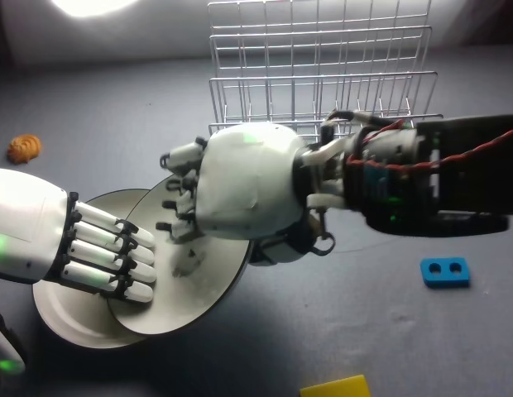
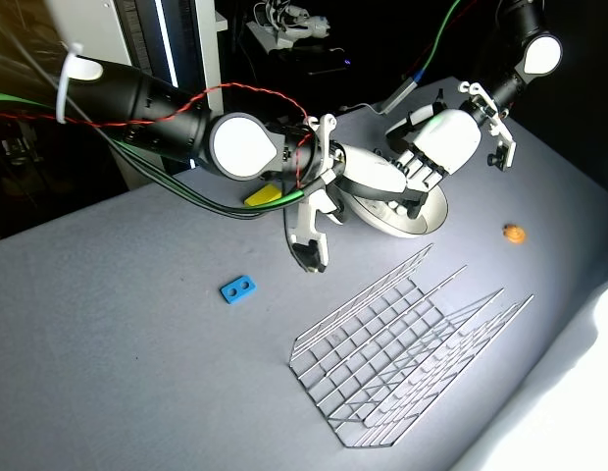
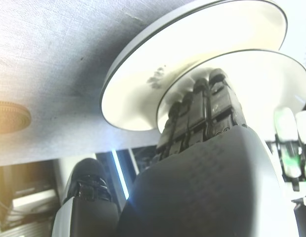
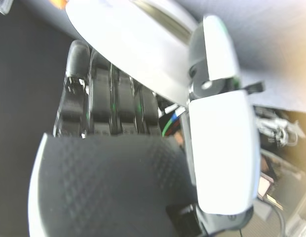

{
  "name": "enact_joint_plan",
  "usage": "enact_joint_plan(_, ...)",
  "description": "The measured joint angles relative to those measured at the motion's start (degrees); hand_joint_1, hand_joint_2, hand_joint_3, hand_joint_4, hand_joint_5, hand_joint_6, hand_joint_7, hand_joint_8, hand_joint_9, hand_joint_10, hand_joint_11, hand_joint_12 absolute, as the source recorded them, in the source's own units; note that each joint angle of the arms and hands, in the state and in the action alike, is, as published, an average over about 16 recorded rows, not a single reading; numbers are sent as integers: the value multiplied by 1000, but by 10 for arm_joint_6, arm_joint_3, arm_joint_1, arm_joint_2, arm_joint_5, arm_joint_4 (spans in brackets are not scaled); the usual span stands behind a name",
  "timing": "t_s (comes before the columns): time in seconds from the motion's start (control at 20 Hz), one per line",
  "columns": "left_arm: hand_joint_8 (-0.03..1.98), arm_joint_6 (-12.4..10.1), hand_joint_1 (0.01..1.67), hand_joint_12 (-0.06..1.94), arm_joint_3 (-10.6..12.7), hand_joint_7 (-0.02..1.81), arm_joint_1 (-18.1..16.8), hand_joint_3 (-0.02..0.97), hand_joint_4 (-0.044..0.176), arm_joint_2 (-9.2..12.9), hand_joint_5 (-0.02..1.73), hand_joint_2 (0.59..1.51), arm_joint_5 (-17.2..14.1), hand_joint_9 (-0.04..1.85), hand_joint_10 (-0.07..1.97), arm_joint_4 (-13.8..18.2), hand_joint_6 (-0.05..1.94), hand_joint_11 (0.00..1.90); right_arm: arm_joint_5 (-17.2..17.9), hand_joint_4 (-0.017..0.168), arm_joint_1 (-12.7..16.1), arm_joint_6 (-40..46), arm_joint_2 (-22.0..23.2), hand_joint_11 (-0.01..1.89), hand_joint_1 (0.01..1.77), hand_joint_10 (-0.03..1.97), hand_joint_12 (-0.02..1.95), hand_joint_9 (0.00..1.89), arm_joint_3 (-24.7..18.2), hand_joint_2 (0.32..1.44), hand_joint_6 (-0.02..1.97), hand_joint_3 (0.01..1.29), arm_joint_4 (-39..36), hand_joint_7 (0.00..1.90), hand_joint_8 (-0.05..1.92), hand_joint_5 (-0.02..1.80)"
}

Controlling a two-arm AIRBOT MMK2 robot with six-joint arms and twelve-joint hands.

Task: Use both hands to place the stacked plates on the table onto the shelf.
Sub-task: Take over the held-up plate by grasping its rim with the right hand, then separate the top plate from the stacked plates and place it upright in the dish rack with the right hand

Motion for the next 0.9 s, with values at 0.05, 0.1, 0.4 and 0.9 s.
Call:
enact_joint_plan(0.05, -18, 0, 16, 5, 0, -11, -1, 16, -4, 0, -7, 1121, 0, 21, -6, 1, -14, 14, 2, -2, -2, -3, -7, 275, 1179, 251, 1198, 495, 6, 1020, 123, 15, 0, 489, 122, 455)
enact_joint_plan(0.1, -18, 0, 16, 5, 0, -11, -2, 16, -4, 0, -7, 1121, 0, 21, -6, 1, -15, 14, 5, -2, -3, -6, -13, 328, 1189, 309, 1226, 547, 12, 1016, 167, 15, 0, 537, 162, 492)
enact_joint_plan(0.4, -17, -6, 16, 4, 3, -9, -14, 17, -3, -2, -5, 1122, -1, 21, 0, 6, -14, 13, 26, -5, -7, -17, -36, 666, 1265, 636, 1213, 832, 39, 982, 432, 14, -2, 776, 402, 676)
enact_joint_plan(0.9, -13, -32, 15, 3, 8, 8, -75, 17, 0, 22, 4, 1125, 0, 21, 3, -7, 5, 14, 39, -6, 3, -15, -27, 1007, 1303, 532, 849, 1141, 28, 931, 766, 13, -2, 953, 660, 786)
